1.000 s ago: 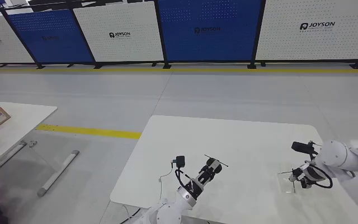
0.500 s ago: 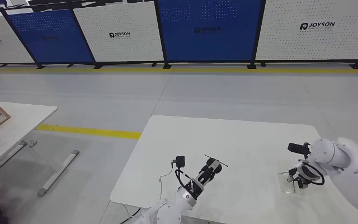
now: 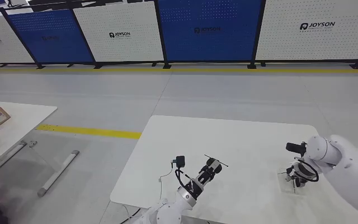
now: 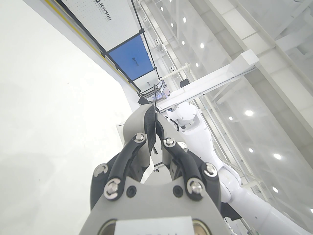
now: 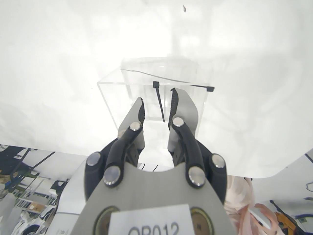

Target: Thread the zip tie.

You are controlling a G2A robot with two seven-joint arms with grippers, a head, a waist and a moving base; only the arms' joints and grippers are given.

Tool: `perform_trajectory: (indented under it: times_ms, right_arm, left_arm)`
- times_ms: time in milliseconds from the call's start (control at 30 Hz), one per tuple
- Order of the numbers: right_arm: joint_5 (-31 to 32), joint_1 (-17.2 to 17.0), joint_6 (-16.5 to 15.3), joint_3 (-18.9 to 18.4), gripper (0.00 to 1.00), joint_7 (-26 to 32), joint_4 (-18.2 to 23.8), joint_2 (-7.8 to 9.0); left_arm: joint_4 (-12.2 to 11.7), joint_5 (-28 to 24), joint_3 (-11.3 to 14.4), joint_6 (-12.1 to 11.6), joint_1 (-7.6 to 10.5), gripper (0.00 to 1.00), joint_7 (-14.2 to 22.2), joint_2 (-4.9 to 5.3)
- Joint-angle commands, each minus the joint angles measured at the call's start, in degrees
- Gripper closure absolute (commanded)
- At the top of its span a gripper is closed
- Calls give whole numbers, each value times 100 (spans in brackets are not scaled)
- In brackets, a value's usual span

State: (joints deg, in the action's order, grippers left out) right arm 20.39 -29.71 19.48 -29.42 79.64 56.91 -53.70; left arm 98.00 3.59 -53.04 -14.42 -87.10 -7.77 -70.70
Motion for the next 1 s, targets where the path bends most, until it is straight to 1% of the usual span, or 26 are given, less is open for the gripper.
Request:
perform_trajectory:
  times_ms: [0,33,133,200,233,467,633,767,833,867,967]
  right_arm:
    - [18,11,0,14,80,0,-46,-30]
    - [27,15,0,20,80,0,-68,-43]
    - [45,29,0,39,85,0,-131,-84]
    - [53,38,0,49,98,0,-162,-105]
    - [56,43,0,55,100,0,-181,-116]
    - [104,48,0,38,100,0,-205,-125]
    - [233,6,0,-28,100,0,-49,-71]
    - [397,-86,0,-228,100,0,248,54]
    - [414,-200,0,-422,100,0,530,172]
    - [448,-236,0,-552,100,0,611,238]
    - [550,-486,0,-1035,100,0,1117,476]
  left_arm:
    - [0,0,0,0,0,100,0,0]
    - [0,0,0,0,0,100,0,0]
    - [0,0,0,0,0,100,0,0]
    - [0,0,0,0,0,100,0,0]
    - [0,0,0,0,0,100,0,0]
    - [0,0,0,0,0,100,0,0]
    - [0,0,0,0,0,100,0,0]
    - [0,0,0,0,0,100,0,0]
    - [0,0,0,0,0,100,0,0]
    - [0,0,0,0,0,100,0,0]
    - [0,0,0,0,0,100,0,0]
